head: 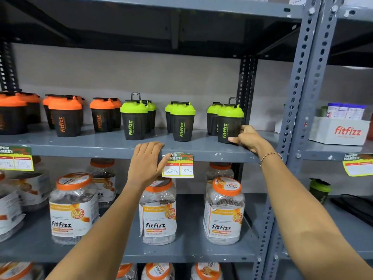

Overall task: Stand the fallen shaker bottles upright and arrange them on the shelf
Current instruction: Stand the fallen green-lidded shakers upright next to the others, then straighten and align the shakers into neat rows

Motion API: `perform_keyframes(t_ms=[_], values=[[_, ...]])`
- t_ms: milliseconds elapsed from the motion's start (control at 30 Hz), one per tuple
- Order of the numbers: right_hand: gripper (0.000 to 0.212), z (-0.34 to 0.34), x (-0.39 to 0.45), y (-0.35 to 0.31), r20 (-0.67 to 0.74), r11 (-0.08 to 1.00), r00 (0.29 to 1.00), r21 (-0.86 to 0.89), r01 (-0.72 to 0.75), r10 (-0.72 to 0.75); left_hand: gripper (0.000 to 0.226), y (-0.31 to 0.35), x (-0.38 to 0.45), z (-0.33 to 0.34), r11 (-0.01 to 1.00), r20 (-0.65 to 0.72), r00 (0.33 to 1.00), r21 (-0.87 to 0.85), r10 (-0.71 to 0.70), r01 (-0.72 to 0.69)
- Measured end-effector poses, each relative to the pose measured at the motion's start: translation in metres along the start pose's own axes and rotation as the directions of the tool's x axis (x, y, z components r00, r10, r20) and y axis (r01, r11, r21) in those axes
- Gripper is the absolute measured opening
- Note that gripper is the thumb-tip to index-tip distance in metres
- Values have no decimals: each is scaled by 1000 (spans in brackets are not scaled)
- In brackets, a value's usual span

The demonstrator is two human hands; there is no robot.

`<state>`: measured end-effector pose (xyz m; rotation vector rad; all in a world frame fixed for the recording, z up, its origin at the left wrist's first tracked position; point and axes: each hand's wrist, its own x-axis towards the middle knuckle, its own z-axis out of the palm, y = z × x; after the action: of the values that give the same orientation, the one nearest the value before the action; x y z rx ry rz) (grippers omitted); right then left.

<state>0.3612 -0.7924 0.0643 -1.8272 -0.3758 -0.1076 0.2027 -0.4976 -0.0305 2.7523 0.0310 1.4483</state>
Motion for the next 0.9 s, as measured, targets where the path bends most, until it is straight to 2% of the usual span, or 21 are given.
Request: perform_keyframes(t_ms=[100, 167, 233, 300, 400, 433, 533, 600, 667, 733, 800, 900], values=[[54, 0, 1, 1, 15, 998, 1000, -53, -18, 19, 61, 1, 0, 1, 1000, -36, 999, -28, 5, -6], [55, -1, 0, 0, 40, 999, 999, -49, -21, 23, 58, 5, 2, 1, 994, -95, 995, -108, -30, 20], [59, -1, -4, -4, 70, 1000, 997, -12, -26, 27, 51, 12, 7, -3, 979, -167, 978, -183, -124, 93], [74, 0, -7, -7, 80, 999, 996, -5, -46, 46, 45, 22, 18, -8, 957, -192, 951, -204, -244, 205], [95, 11, -11, -10, -30, 993, 999, -110, -33, 30, 28, 37, 49, -11, 885, -63, 922, -313, -381, 345], [98, 17, -12, -11, -102, 985, 995, -169, -29, 11, 31, 43, 61, -11, 854, 14, 915, -356, -402, 381], [107, 36, -14, -16, -305, 951, 952, -299, -78, -18, 65, 61, 93, -7, 720, 262, 862, -475, -434, 507], [109, 45, -15, -20, -370, 932, 929, -344, -118, -19, 88, 71, 106, -1, 688, 361, 816, -441, -452, 576], [106, 49, -14, -22, -416, 927, 909, -343, -150, -6, 106, 78, 115, 6, 681, 416, 772, -378, -481, 628], [101, 48, -11, -23, -439, 931, 898, -320, -176, 19, 116, 81, 120, 12, 649, 445, 728, -347, -522, 677], [97, 46, -9, -22, -446, 923, 894, -329, -199, 33, 113, 81, 123, 17, 630, 453, 708, -339, -542, 699], [91, 48, -7, -21, -448, 915, 894, -354, -196, 18, 91, 74, 126, 22, 650, 442, 724, -337, -530, 681]])
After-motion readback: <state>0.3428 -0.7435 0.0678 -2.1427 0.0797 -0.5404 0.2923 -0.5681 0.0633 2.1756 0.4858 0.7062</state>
